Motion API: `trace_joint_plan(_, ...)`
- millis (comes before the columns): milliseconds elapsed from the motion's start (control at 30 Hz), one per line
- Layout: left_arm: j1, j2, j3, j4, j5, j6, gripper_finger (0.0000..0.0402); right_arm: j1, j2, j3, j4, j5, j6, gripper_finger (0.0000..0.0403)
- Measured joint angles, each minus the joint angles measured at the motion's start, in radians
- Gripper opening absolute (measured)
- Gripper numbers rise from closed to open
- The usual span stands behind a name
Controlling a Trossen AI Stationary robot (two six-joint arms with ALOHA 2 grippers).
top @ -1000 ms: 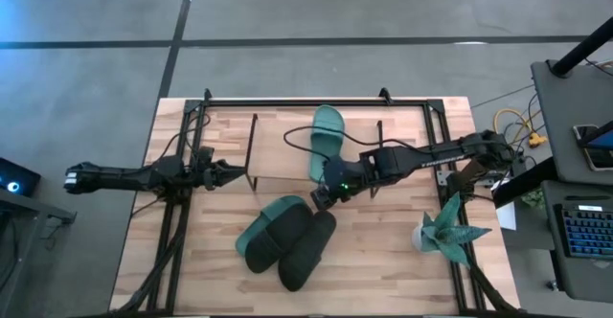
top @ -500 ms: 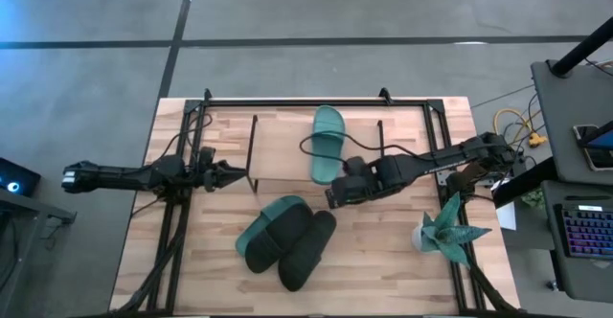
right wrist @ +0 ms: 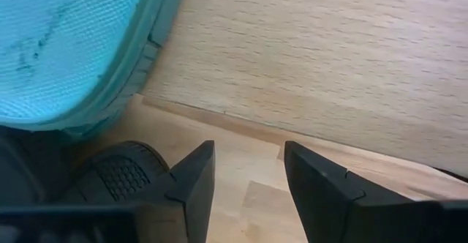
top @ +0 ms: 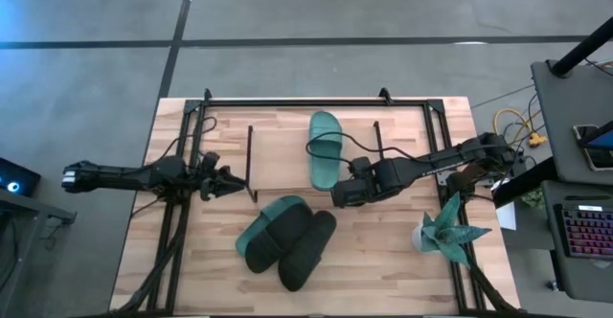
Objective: Pick and place slides into the shelf
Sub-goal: Adjust the shelf, then move the right black slipper to the center of the table
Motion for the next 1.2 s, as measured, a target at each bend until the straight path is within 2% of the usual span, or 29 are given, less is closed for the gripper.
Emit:
trace_joint_plan(133,0.001,0.001,0.0,-0.05,-0.009,-0.006,0.0191,0.0,0.0,-0.002,-0.002,0.007,0.0,0.0155)
trace_joint_plan(300,0.001,0.008,0.0,-0.055,-0.084,0.024,0.0191,-0.001,0.0,-0.002,-0.038,0.059,0.024,0.0155)
trace_joint_plan(500,0.001,0.044,-0.001,-0.061,-0.084,0.031,0.0191,-0.015,0.0,-0.01,-0.078,0.11,0.034,0.0155)
trace_joint_plan(667,0.001,0.06,0.001,-0.064,-0.077,0.048,0.0191,-0.022,0.0,-0.002,-0.052,0.07,0.012,0.0155)
trace_joint_plan(833,0.001,0.028,0.009,-0.065,0.001,0.052,0.0191,0.022,0.0,0.051,-0.021,-0.044,-0.1,0.0155)
trace_joint_plan(967,0.0,-0.004,0.043,-0.063,0.154,0.052,0.0191,0.07,0.0,0.089,0.129,-0.152,-0.24,0.0155)
trace_joint_plan(1067,0.0,-0.021,0.072,-0.064,0.238,0.049,0.0191,0.095,0.0,0.093,0.268,-0.16,-0.255,0.0155)
trace_joint_plan(1200,0.0,-0.025,0.109,-0.089,0.289,0.049,0.0191,0.096,0.011,0.09,0.376,-0.159,-0.229,0.0155)
